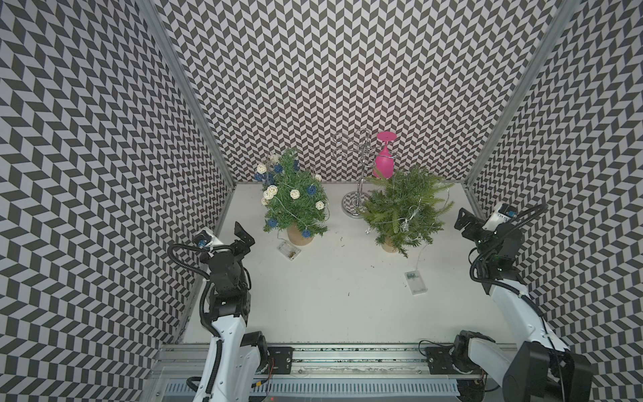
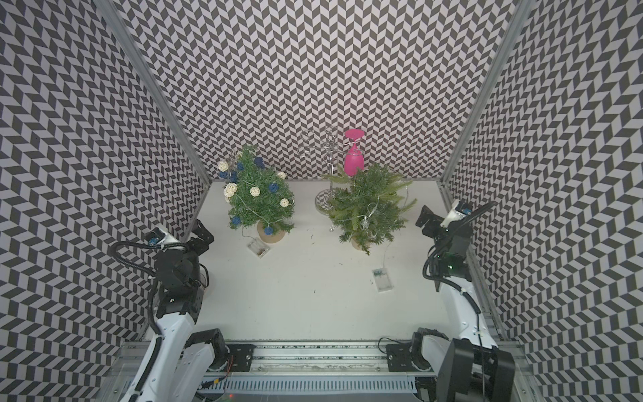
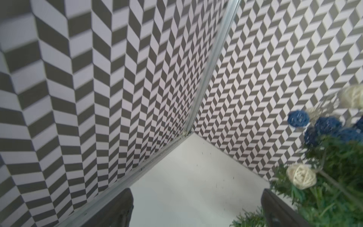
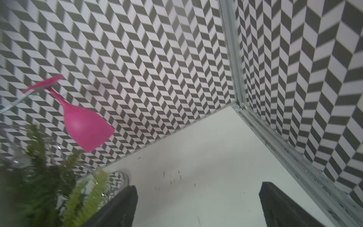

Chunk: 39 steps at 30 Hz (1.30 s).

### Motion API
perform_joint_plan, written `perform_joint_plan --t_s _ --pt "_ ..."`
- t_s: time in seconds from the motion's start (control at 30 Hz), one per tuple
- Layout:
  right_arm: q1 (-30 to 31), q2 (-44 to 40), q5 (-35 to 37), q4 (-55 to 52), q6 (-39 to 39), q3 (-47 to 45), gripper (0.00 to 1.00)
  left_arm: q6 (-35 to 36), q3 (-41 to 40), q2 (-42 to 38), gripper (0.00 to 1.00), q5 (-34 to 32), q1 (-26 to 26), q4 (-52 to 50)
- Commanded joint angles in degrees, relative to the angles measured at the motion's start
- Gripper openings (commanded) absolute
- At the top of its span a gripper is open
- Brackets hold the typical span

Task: Wrap string light around the christmas tree
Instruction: Reset both arms

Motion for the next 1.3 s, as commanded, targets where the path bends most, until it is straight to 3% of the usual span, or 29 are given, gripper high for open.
perform_joint_plan --t_s 0.0,0.13,0.2,0.3,0.43,0.67,0.77,0.87,0.93,1.03,1.13,1.17,1.27 --pt "1.51 0.43 6.09 13.50 -0.71 -4.05 0.99 4.97 -3.31 4.39 0.99 4.16 -0.60 12.50" --pt "3.52 5.33 9.53 22.20 -1.47 -9.62 0.99 9.78 -6.36 5.59 0.99 5.04 -1.58 19.27" --pt "4.62 8.81 8.29 25.70 -1.81 -10.83 0.99 10.57 -8.21 9.72 0.99 8.09 -1.06 26.72" --pt "9.32 11.60 13.14 30.56 -6.33 -12.09 0.99 11.71 -6.64 17.50 0.99 11.44 -1.07 28.37" --pt "13.15 13.58 15.81 38.16 -11.06 -14.19 0.99 10.90 -8.66 24.56 0.99 11.29 -1.22 36.57" --pt "13.82 21.01 15.70 53.45 -10.70 -19.88 0.99 12.89 -8.91 33.96 0.99 10.39 -4.46 45.77" --pt "14.29 23.09 15.20 53.75 -11.80 -18.57 0.99 12.43 -8.30 34.01 0.99 8.17 -4.55 44.56" --pt "15.43 23.42 15.37 49.99 -13.08 -16.11 0.99 11.37 -7.59 35.51 0.99 9.92 -4.72 44.66" --pt "16.46 25.23 15.30 52.96 -14.36 -16.84 0.99 12.12 -10.73 41.24 0.99 9.84 -5.07 58.71" --pt "19.30 30.62 18.14 66.30 -17.76 -20.45 0.99 13.86 -10.01 39.90 0.99 12.26 -6.35 54.17" --pt "19.56 28.53 20.95 57.26 -16.03 -17.52 0.99 15.84 -8.72 45.28 0.99 13.18 -7.62 56.91" --pt "19.52 27.87 20.85 55.25 -15.90 -16.22 0.99 17.69 -8.46 47.97 0.99 10.16 -9.25 61.25" --pt "19.52 28.41 20.98 57.07 -15.71 -16.76 0.99 18.13 -5.11 45.63 0.99 5.92 -11.75 50.07"
